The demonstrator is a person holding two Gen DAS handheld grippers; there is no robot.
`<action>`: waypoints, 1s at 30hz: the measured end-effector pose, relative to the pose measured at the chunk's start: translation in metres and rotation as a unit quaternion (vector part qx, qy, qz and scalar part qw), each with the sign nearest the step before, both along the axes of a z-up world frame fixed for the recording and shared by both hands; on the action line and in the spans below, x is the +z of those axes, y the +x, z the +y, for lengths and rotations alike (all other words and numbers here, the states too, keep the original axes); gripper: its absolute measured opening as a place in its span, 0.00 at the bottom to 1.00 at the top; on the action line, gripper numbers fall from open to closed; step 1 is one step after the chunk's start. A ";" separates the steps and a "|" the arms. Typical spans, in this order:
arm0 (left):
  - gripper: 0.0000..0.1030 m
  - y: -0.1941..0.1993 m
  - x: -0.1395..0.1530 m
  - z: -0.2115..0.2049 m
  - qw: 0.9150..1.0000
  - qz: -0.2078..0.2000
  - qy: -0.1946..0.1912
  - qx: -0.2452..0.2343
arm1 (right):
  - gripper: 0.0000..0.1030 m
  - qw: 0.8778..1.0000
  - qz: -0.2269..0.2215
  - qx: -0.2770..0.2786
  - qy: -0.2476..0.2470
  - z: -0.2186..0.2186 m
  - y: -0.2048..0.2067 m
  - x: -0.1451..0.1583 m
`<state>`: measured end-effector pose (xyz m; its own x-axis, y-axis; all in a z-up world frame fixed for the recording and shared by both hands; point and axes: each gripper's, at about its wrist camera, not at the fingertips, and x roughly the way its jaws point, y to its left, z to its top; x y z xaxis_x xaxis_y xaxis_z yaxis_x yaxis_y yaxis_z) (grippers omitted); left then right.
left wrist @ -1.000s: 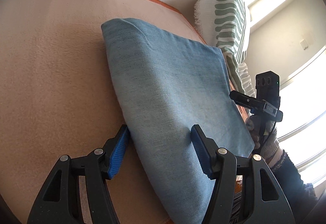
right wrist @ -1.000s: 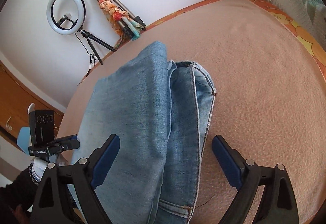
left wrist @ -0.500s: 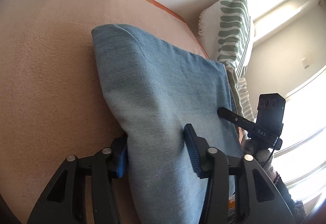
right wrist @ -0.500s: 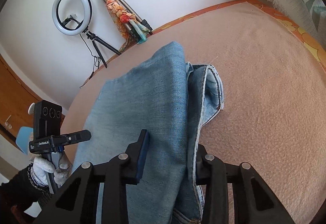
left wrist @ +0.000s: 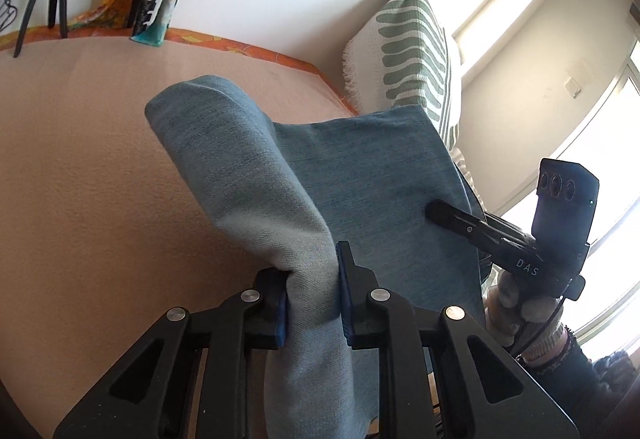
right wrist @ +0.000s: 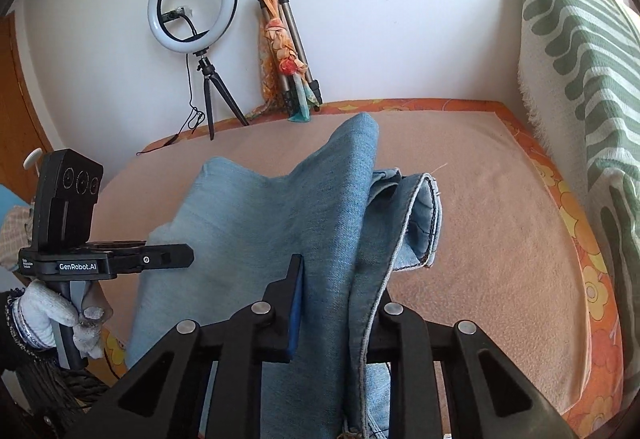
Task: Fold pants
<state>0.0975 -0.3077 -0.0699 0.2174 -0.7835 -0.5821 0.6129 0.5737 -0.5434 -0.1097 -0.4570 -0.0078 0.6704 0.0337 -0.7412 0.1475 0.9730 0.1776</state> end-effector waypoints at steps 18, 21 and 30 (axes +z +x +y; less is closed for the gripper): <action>0.17 0.069 0.090 -0.036 0.997 -0.080 -0.007 0.006 | 0.19 0.997 -0.056 -0.031 -0.042 -0.027 0.078 0.073; 0.17 0.090 0.096 -0.052 0.996 -0.087 -0.004 0.008 | 0.19 0.997 -0.058 -0.041 -0.044 -0.045 0.103 0.077; 0.17 0.161 0.084 -0.099 0.996 -0.089 0.005 0.008 | 0.19 0.996 -0.047 -0.056 -0.051 -0.103 0.177 0.063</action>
<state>0.2586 -0.4064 0.0144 0.3311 -0.7739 -0.5399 0.6897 0.5890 -0.4212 0.0669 -0.5598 0.0554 0.7327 -0.1177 -0.6703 0.2436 0.9650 0.0969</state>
